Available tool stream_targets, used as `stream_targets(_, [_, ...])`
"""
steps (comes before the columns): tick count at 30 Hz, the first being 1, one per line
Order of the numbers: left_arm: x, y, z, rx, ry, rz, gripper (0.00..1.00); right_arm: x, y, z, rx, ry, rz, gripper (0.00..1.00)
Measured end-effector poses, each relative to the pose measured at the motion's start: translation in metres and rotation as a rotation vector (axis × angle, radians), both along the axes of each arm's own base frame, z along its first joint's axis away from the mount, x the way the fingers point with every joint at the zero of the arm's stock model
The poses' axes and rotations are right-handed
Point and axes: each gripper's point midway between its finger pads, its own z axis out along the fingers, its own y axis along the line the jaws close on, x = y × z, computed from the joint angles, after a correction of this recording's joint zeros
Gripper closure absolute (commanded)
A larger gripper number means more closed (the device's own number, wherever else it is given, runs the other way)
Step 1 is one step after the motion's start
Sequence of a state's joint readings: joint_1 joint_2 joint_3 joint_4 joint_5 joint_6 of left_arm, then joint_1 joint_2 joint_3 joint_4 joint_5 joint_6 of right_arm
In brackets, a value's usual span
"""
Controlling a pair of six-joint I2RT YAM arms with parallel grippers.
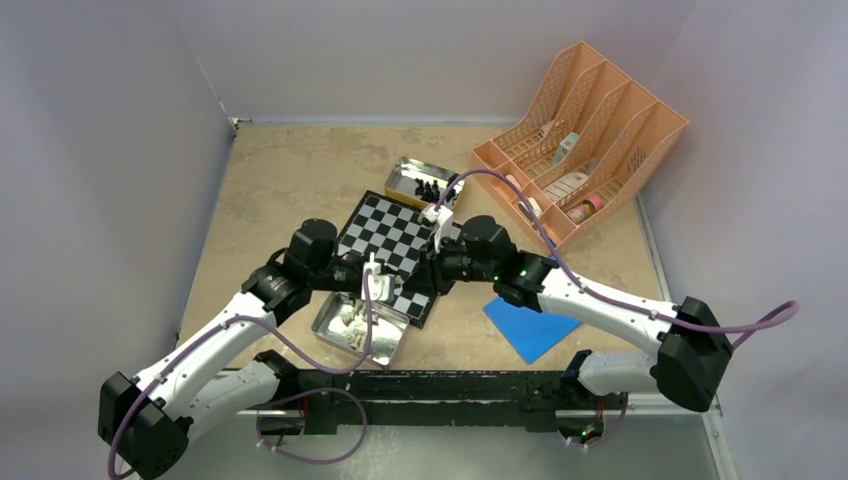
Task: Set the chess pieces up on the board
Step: Pick up the chess piece from the storage box.
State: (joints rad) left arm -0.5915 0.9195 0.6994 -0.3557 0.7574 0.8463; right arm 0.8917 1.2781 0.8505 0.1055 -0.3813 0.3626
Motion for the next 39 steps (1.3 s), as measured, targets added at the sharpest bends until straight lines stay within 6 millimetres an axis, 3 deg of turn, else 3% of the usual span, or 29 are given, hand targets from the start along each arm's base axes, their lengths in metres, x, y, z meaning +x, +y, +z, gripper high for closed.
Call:
stream_targets(3, [0.001,-0.002,0.005,-0.027,0.05,0.037,0.94,0.007,-0.004,0.018,0.038,-0.022,-0.068,0.62])
stream_targets(7, [0.0,-0.006,0.014,-0.085,0.153,0.099,0.97,0.013,-0.014,0.063,0.173,-0.078,-0.165,0.59])
stream_targets(11, [-0.001,-0.013,0.043,-0.221,0.225,0.149,0.97,0.012,-0.028,0.093,0.309,-0.1,-0.249,0.55])
stream_targets(15, [-0.005,-0.012,0.068,-0.367,0.297,0.214,0.97,0.011,-0.035,0.097,0.37,-0.07,-0.295,0.5])
stream_targets(20, [-0.004,-0.013,0.088,-0.465,0.381,0.261,0.97,0.009,-0.034,0.096,0.397,-0.034,-0.3,0.58])
stream_targets(36, [0.0,-0.015,0.093,-0.522,0.502,0.323,1.0,0.0,-0.028,0.103,0.464,-0.019,-0.245,0.71])
stream_targets(39, [0.001,-0.016,0.093,-0.525,0.512,0.324,0.99,0.001,-0.027,0.104,0.467,-0.02,-0.242,0.77])
